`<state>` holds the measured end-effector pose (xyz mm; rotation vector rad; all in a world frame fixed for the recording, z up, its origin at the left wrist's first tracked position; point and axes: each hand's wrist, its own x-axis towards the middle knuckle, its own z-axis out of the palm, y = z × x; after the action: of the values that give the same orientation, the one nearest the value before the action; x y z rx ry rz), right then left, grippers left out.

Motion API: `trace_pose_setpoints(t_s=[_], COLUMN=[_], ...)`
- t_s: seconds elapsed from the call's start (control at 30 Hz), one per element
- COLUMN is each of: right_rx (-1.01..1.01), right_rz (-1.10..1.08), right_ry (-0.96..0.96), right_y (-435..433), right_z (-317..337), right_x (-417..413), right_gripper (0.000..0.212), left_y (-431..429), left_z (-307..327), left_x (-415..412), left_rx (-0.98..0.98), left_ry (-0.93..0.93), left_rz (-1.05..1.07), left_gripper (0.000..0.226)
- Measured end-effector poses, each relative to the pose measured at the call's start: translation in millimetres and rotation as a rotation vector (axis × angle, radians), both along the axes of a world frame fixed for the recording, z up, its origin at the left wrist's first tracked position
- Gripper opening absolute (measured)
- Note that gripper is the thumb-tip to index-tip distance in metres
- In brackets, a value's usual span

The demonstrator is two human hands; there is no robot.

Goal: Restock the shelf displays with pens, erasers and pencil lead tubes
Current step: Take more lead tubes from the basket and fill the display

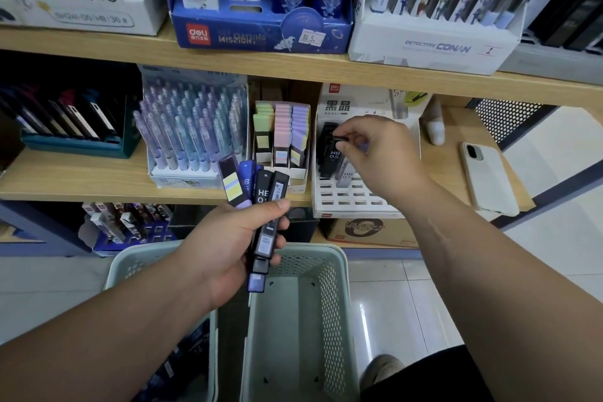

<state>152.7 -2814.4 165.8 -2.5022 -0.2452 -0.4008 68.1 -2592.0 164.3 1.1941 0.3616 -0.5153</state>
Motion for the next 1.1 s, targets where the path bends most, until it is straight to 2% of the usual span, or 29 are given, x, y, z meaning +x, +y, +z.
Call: trace_pose_setpoints(t_s=[0.07,0.7,0.97,1.1], right_rx=[-0.038,-0.106,-0.219,-0.182], right_rz=[0.010,0.014,0.013,-0.034], right_ry=[-0.015,-0.026,-0.015,-0.101], right_y=[-1,0,-1,10], right_z=[-5,-2,-15,-9], right_x=[1,2,5,3], right_gripper=[0.017,0.018,0.016,0.013], left_y=[1,6,5,5], left_z=[-1,4,4,1], left_x=[0,0,0,-1], left_rx=[0.001,-0.012,0.001,0.047], left_ry=[0.003,0.009,0.008,-0.024], left_rz=[0.005,0.002,-0.002,-0.030], left_gripper=[0.009,0.018,0.016,0.012])
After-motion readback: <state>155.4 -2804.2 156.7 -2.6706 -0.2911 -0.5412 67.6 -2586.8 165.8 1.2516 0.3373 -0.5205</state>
